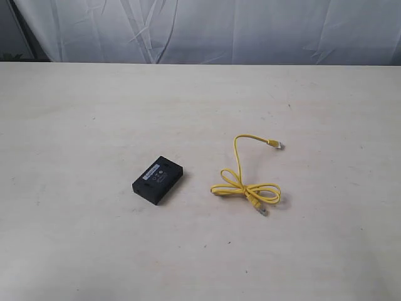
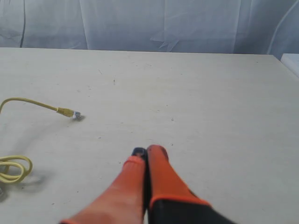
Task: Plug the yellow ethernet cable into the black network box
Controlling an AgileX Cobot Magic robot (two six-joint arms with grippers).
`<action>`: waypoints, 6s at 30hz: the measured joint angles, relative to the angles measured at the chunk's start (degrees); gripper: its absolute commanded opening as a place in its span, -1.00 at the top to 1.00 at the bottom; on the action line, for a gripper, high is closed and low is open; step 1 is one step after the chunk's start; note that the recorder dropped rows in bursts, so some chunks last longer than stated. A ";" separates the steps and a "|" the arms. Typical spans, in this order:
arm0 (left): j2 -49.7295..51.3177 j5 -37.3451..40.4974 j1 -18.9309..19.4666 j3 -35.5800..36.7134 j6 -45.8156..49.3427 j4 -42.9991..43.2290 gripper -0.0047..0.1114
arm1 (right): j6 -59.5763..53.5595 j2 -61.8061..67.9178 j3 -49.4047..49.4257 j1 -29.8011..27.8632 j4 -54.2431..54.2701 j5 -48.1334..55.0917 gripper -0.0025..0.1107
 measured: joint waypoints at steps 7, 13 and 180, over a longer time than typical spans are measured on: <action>0.00 0.00 0.00 0.00 0.00 0.00 0.92 | 0.00 0.00 0.00 0.00 0.00 0.00 0.96; 0.00 0.00 0.00 0.00 0.00 0.00 0.92 | 0.00 0.00 0.00 0.00 0.00 0.00 0.96; 0.00 0.00 0.00 0.00 0.12 0.00 0.92 | -30.82 124.81 -89.71 44.70 31.44 27.06 0.96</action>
